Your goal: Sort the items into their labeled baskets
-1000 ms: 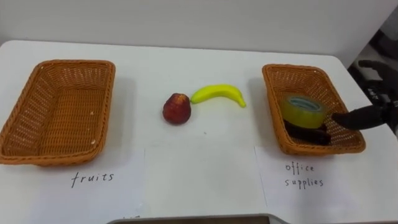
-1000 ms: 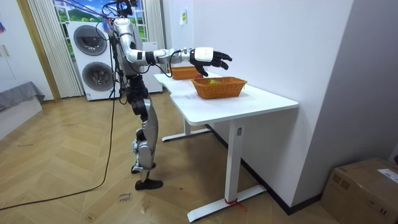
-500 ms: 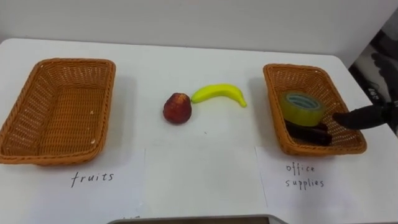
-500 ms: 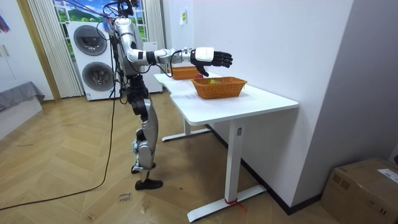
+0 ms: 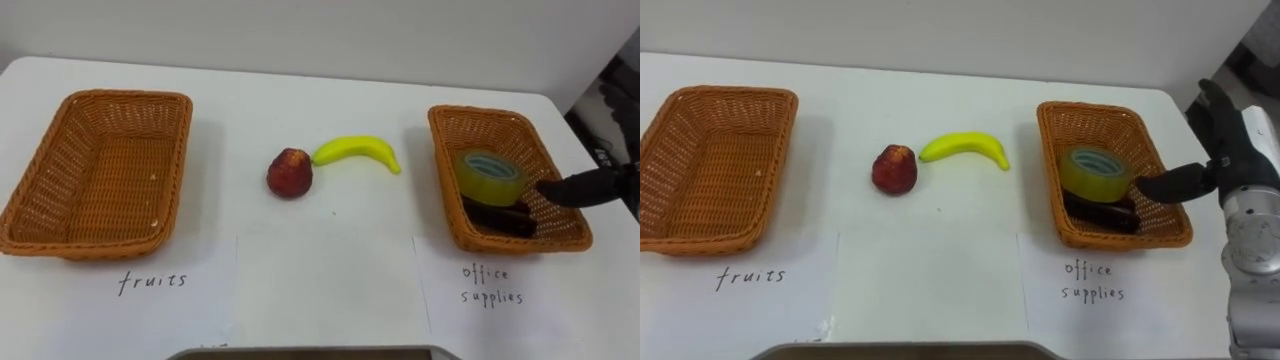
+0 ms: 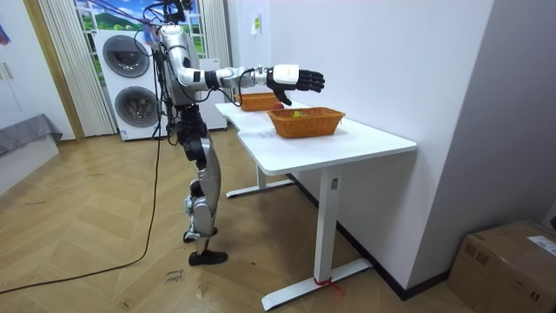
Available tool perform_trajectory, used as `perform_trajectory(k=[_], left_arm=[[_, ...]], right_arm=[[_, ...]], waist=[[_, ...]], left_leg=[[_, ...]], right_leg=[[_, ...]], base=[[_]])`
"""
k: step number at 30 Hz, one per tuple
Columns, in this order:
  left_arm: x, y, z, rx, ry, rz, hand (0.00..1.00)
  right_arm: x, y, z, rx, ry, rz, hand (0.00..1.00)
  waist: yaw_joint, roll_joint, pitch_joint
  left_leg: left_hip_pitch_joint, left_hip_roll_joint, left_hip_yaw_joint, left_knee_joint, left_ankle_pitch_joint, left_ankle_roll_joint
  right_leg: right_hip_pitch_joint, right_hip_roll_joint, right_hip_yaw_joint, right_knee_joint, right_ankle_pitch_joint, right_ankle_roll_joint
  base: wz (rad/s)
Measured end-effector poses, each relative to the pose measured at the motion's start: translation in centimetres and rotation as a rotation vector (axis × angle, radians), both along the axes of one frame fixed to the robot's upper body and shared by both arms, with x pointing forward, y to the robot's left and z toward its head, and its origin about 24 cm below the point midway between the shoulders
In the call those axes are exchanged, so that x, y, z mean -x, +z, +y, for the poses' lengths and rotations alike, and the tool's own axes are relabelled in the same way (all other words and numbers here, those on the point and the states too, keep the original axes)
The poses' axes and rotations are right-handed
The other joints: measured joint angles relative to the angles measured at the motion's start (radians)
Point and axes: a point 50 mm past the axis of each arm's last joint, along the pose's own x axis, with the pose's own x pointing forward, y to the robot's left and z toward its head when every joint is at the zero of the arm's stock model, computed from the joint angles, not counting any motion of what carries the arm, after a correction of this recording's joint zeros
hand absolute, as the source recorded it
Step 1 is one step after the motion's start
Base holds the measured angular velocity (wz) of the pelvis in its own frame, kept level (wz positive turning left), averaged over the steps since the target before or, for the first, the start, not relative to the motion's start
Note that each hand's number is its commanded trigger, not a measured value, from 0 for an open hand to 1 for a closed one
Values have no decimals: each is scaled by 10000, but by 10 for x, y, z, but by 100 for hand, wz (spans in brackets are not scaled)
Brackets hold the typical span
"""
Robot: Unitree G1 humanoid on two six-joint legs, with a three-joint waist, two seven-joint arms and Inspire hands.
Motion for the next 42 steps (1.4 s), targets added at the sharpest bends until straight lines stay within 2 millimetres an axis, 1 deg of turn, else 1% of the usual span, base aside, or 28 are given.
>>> perform_trajectory(k=[7, 10, 11, 15, 18, 20, 22, 26, 30, 37, 42], left_arm=[[1, 0, 0, 110, -4, 33, 0], [1, 0, 0, 108, -13, 64, 0], [2, 0, 0, 97, -11, 72, 0], [1, 0, 0, 28, -12, 67, 0], [1, 0, 1, -84, -4, 55, 0], [1, 0, 1, -88, -3, 51, 0], [0, 0, 1, -87, -7, 43, 0], [0, 0, 1, -64, -18, 5, 0], [0, 0, 0, -52, -19, 19, 0], [5, -1, -1, 6, 42, 258, 0], [2, -1, -2, 29, -95, 201, 0]], right_arm=[[0, 0, 0, -3, 17, 9, 0], [0, 1, 1, 16, 34, -23, 0], [0, 1, 1, 9, 39, -45, 0], [-1, 2, 2, -272, 79, -200, 0], [-2, 10, 5, -281, 246, -527, 0], [-3, 23, 12, -45, 536, -1035, 0], [-4, 30, 15, 59, 707, -1337, 0], [-4, 44, 24, 168, 1073, -1903, 0], [-4, 51, 28, 230, 1267, -2180, 0], [-4, 52, 30, 284, 1352, -2222, 0], [-3, 62, 36, 462, 1561, -2611, 0]], waist=[[6, 7, -3], [21, 38, -12], [15, 62, 1], [10, 99, -1], [14, 131, -3], [11, 156, -7], [25, 143, -12], [172, 126, -6], [267, 128, 5], [391, 72, 28], [547, 91, 59]], left_leg=[[14, 5, -1, 0, 0, 0], [35, 6, -1, 0, 0, 0], [29, 7, -4, 0, 0, 0], [44, 9, -28, -42, 0, -1], [45, 7, -29, -47, 0, 0], [27, 9, -3, -57, 1, 1], [26, 8, 29, -63, 1, 1], [51, 16, 112, -91, 1, 1], [61, 17, 113, -109, 1, 1], [19, 16, 121, -116, 0, 0], [4, 20, 121, -113, -3, -2]], right_leg=[[13, 0, -3, 3, 0, 0], [48, 0, -17, 3, 1, -1], [72, 0, -43, -1, 1, -1], [107, 0, -51, -8, 1, -1], [99, -1, -38, -1, 0, -1], [56, 6, 6, 17, 0, 0], [42, 9, 22, 22, 0, 0], [24, 16, 82, 30, 0, 0], [30, 15, 78, 22, 0, 0], [18, 28, 35, 7, 1, -1], [-1, 34, 4, 5, 1, 0]], base=[[0], [0], [0], [1], [0], [-4], [-3], [-4], [0], [0], [0]])
